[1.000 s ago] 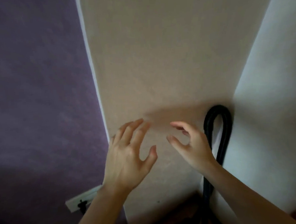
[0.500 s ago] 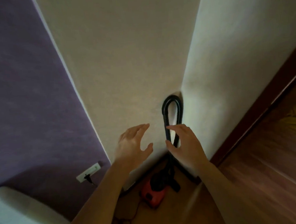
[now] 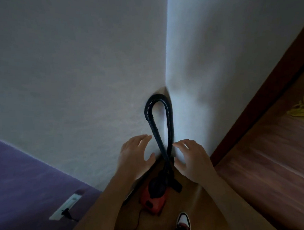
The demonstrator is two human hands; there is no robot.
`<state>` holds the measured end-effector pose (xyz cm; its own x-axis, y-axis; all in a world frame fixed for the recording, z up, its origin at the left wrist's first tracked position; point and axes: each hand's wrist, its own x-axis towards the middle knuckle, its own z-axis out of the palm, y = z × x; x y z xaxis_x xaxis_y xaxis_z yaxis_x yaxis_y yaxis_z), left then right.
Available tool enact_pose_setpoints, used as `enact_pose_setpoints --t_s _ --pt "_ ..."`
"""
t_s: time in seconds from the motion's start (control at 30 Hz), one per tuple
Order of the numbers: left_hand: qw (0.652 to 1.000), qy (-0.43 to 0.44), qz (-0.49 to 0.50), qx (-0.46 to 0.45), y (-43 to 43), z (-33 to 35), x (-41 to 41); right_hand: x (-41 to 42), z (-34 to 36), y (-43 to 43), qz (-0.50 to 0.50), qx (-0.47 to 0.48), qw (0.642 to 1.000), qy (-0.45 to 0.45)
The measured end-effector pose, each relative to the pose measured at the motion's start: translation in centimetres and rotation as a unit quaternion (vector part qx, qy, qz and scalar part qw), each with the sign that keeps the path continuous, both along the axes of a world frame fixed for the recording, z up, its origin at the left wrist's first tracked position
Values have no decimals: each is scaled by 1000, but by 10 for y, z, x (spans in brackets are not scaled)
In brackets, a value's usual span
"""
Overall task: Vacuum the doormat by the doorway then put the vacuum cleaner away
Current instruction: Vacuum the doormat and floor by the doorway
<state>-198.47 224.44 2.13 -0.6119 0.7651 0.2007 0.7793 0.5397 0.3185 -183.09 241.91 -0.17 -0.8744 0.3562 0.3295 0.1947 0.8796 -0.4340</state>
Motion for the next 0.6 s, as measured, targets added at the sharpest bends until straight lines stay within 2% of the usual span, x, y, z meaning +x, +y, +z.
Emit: enact_pose_setpoints --t_s 0.1,0.23,0.43,0.6 --pt "998 6 26 -51 31 -15 -31 -30 -25 34 4 -52 997 -61" --pt "995 -12 78 -69 57 -35 -64 -87 -64 63 26 -113 983 -143" --pt "992 -54 110 -35 80 -53 -95 -171 -91 75 5 -196 971 -135" --pt "994 -69 83 -21 91 -61 -115 -220 -113 72 -25 -211 972 -104"
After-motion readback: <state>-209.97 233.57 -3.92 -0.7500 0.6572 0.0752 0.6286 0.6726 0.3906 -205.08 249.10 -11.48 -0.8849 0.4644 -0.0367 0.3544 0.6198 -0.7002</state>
